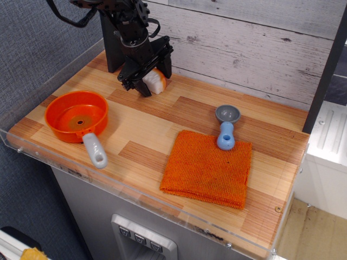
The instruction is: Place the apple slice in the upper left hand corner of the table.
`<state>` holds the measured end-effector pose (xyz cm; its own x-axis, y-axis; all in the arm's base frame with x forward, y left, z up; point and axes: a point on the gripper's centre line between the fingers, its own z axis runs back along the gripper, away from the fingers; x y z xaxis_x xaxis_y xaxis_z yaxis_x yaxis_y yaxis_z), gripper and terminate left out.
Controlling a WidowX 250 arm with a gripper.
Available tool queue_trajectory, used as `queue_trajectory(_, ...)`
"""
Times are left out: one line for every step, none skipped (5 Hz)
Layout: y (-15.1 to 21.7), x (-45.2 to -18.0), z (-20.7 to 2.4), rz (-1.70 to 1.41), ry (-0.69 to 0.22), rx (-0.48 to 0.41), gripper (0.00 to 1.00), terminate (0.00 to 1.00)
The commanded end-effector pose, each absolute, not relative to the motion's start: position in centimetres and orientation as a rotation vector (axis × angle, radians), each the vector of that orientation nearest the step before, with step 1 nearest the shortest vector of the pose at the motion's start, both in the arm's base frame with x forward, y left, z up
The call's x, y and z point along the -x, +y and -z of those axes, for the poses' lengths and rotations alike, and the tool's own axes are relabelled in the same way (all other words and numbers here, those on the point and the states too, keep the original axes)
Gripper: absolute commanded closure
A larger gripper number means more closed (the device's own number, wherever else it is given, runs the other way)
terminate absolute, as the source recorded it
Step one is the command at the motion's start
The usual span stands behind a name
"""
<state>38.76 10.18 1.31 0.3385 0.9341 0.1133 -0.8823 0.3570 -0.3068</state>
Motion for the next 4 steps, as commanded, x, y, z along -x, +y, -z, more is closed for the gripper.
queue_trajectory(9.0, -38.0, -2.8, -1.170, -0.310, 0.222, 0.00, 0.00)
queue_trajectory(9.1, -38.1, -3.8, -1.150, -0.339, 0.235, 0.00, 0.00)
queue_trajectory(9.2, -38.4, -7.2, -1.099, -0.451, 0.217, 0.00, 0.00)
queue_trajectory(9.0, -38.3, -10.7, -1.055, -0.499, 0.241, 0.00, 0.00)
